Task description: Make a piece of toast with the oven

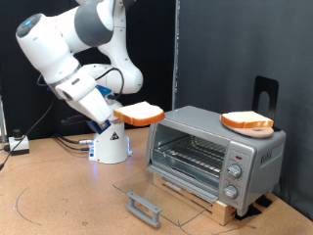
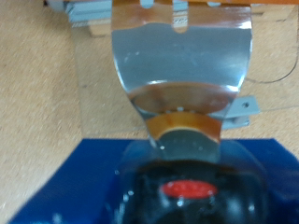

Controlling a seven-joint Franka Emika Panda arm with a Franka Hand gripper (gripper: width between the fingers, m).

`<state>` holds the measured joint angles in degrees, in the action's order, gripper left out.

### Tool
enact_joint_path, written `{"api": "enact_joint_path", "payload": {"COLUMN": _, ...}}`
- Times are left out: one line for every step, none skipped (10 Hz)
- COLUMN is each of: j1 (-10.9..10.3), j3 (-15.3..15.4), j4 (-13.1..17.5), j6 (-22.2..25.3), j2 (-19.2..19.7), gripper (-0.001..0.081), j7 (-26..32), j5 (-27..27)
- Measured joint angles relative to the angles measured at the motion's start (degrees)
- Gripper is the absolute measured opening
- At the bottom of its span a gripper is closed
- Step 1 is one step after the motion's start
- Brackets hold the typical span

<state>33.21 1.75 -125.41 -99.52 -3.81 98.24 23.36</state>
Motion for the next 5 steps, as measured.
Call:
{"api": "enact_joint_path", "payload": {"j1": 0.3, "j3": -0.3, "j4": 0.3, "j6": 0.0, "j2": 0.6, "gripper": 0.0394, "j7": 1.4, "j5": -0.9}}
{"api": "enact_joint_path", "payload": {"j1": 0.5, "j3": -0.6, "j4": 0.3, "j6": -0.1, "j2": 0.9, "gripper": 0.0394, "j7": 2.7, "j5": -1.4}}
{"api": "enact_joint_path", "payload": {"j1": 0.6, "j3": -0.7, "j4": 0.3, "j6": -0.7, "j2": 1.0, "gripper": 0.0394, "j7": 3.8, "j5": -2.5}}
{"api": "enact_joint_path", "payload": {"j1": 0.6, "j3": -0.7, "j4": 0.0, "j6": -1.7, "j2": 1.0, "gripper": 0.0394, "j7": 4.6, "j5": -3.8}}
{"api": "enact_joint_path", "payload": {"j1": 0.6, "j3": -0.6, "j4": -0.7, "j6": -3.2, "j2": 0.9, "gripper": 0.0394, "j7": 4.8, "j5": -4.9}}
